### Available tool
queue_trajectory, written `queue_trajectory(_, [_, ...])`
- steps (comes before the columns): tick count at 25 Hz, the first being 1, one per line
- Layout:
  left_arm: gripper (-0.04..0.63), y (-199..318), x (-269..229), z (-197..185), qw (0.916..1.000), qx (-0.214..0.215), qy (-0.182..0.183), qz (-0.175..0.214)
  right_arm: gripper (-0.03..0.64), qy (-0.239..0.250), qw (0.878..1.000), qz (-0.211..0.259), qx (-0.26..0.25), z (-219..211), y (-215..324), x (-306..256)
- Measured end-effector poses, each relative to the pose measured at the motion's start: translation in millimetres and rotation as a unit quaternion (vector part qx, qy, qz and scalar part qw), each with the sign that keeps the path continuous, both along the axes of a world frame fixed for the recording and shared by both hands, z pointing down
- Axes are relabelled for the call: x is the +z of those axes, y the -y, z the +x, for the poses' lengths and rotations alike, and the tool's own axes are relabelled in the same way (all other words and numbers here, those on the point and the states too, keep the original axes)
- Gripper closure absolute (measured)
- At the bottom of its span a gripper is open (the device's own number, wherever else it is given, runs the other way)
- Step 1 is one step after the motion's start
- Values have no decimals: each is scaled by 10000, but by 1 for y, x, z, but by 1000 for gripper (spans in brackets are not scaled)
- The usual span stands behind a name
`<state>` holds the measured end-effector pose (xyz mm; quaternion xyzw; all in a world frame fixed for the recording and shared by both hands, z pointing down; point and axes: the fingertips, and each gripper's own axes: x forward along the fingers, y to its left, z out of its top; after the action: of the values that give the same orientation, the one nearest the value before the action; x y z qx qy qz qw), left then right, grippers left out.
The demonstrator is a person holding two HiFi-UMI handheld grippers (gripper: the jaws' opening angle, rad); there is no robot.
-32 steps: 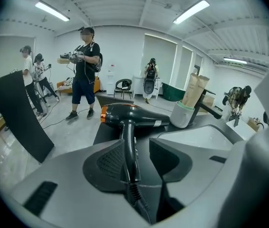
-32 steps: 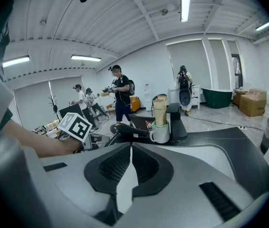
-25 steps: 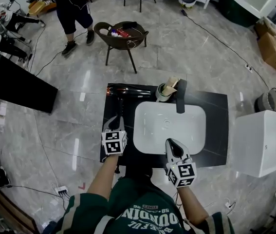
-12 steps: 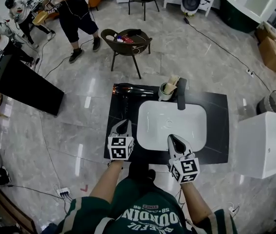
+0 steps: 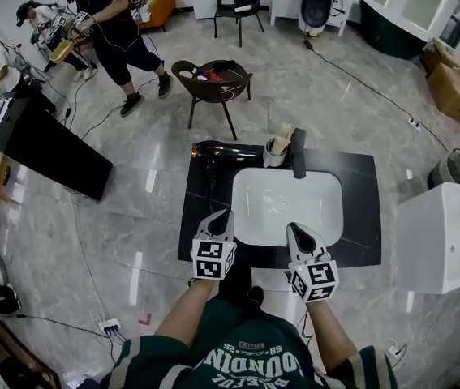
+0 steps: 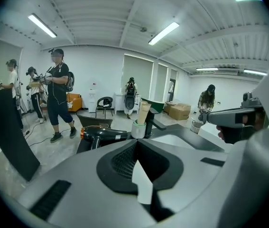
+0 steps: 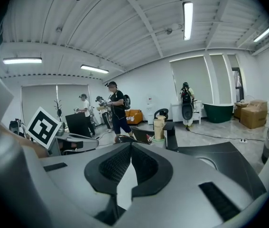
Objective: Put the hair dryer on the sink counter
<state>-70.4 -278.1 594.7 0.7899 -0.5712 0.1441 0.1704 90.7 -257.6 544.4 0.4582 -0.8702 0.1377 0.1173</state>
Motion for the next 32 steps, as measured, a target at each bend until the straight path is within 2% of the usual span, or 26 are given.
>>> queue_trajectory(14, [584, -53, -36, 15, 9990, 187, -63, 404, 574, 36, 9997, 251, -59, 8, -43, -24])
queue_trajectory(26, [584, -87, -43, 41, 9974, 508, -130, 493, 575, -27, 9993, 355, -87, 9, -70, -28])
queue_trajectory(32, [584, -94, -46, 45, 9971, 515, -127, 541, 575, -63, 9992, 365, -122, 9, -77, -29])
